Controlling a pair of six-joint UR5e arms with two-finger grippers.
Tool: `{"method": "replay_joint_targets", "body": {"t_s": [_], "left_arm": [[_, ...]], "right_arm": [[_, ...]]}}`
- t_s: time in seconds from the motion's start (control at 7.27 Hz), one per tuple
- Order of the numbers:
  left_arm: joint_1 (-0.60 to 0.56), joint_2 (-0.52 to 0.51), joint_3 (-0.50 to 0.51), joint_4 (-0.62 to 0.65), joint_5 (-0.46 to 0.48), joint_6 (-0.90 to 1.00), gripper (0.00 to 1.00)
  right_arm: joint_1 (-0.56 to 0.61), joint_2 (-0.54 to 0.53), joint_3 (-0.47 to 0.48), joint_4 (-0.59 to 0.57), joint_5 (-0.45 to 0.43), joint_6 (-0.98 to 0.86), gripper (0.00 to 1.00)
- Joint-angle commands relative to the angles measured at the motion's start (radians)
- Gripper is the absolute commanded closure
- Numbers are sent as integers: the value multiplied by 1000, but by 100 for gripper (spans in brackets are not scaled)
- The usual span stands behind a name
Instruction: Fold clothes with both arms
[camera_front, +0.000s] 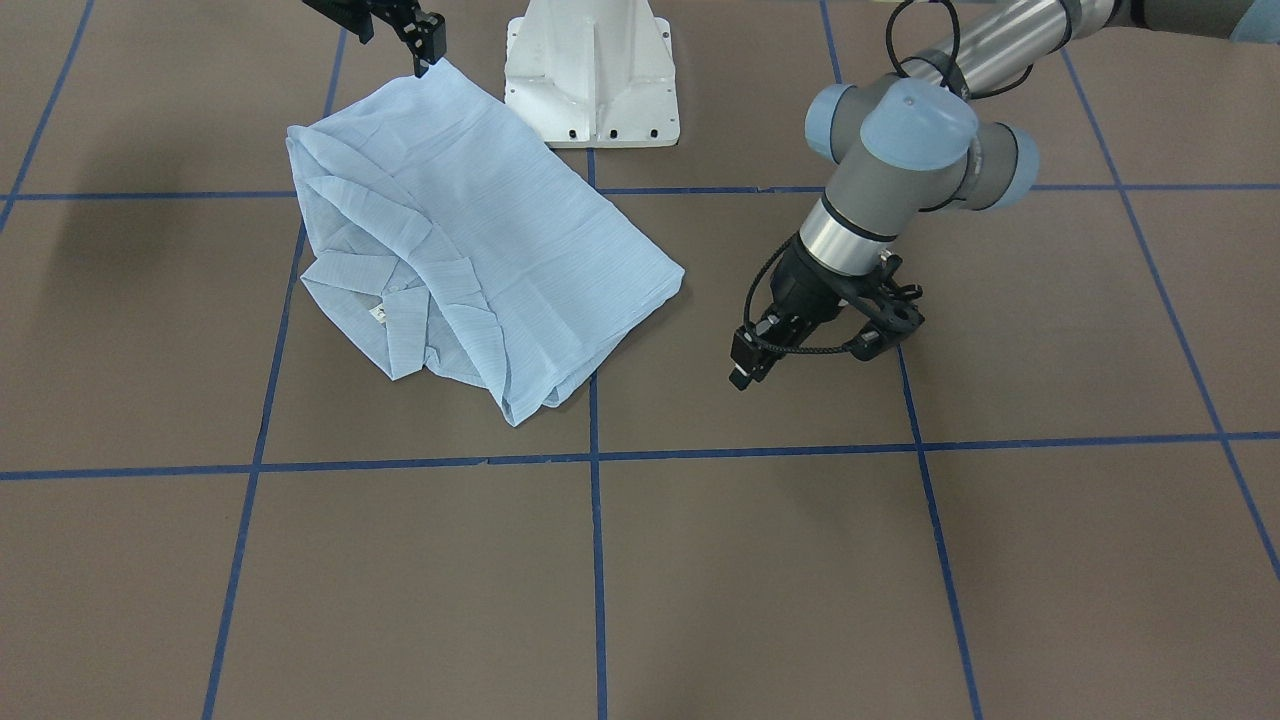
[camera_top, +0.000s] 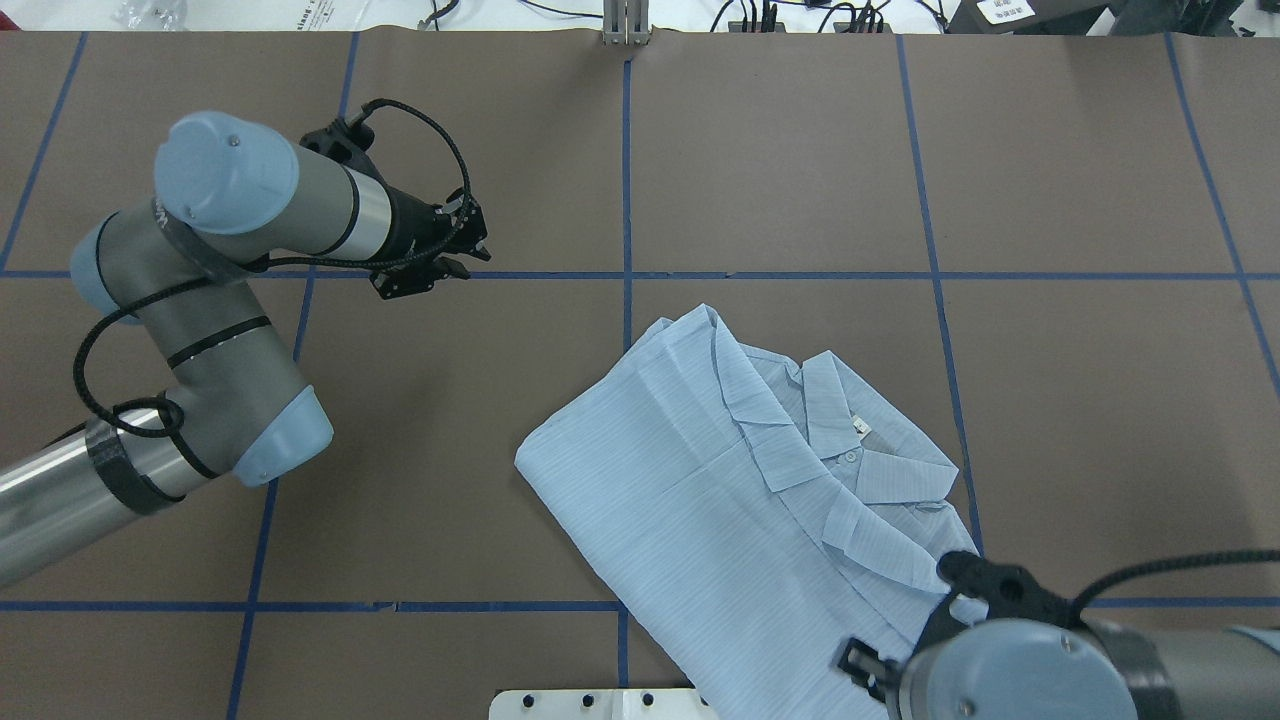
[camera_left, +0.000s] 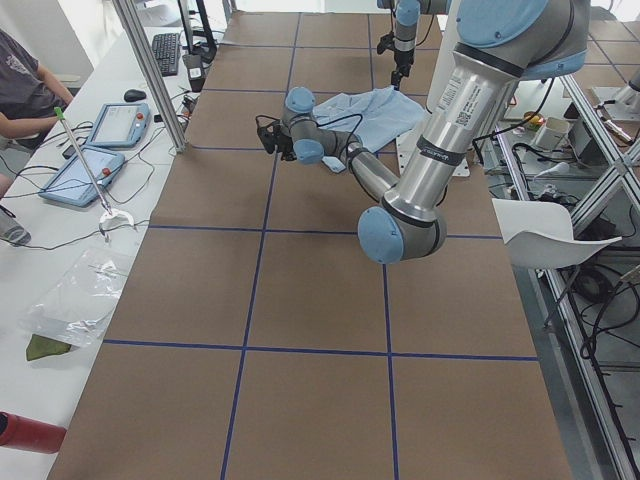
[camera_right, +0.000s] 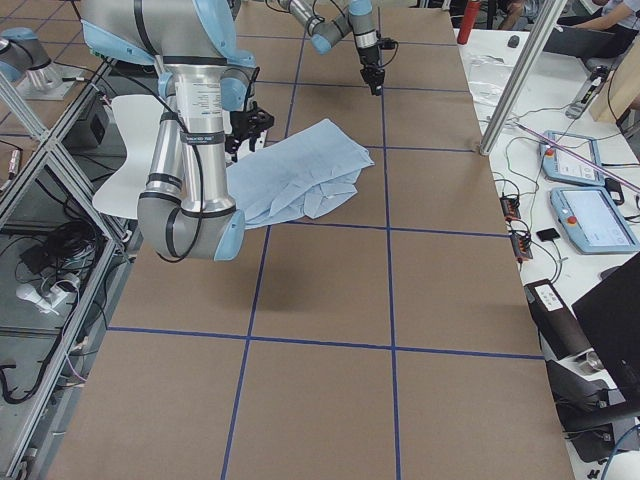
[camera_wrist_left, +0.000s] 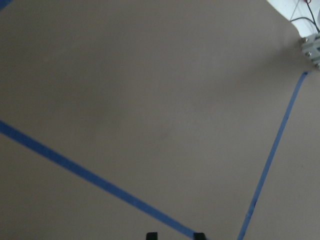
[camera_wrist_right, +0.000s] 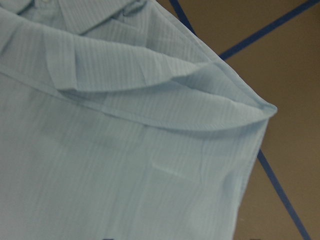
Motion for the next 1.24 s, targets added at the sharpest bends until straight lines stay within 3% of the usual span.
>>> {"method": "replay_joint_targets", "body": {"t_s": [0.0,0.28,0.41,0.69,1.1], "left_arm": [[100,31,-63,15,0,-123,58],[203,54,-63,23,36,-228,56],[234,75,-72,29,52,-231,53],[277,94,-71,37,90,-231,47],[312,85,-57,43,92,-231,48]], "right_arm": [[276,116,-147,5,-1,-150,0],[428,125,-212,55,11,-390,0],[475,125,-274,126,13,-402,0],[506,124,-354,264,22,-402,0],[506,122,-370,277,22,-403,0]]}}
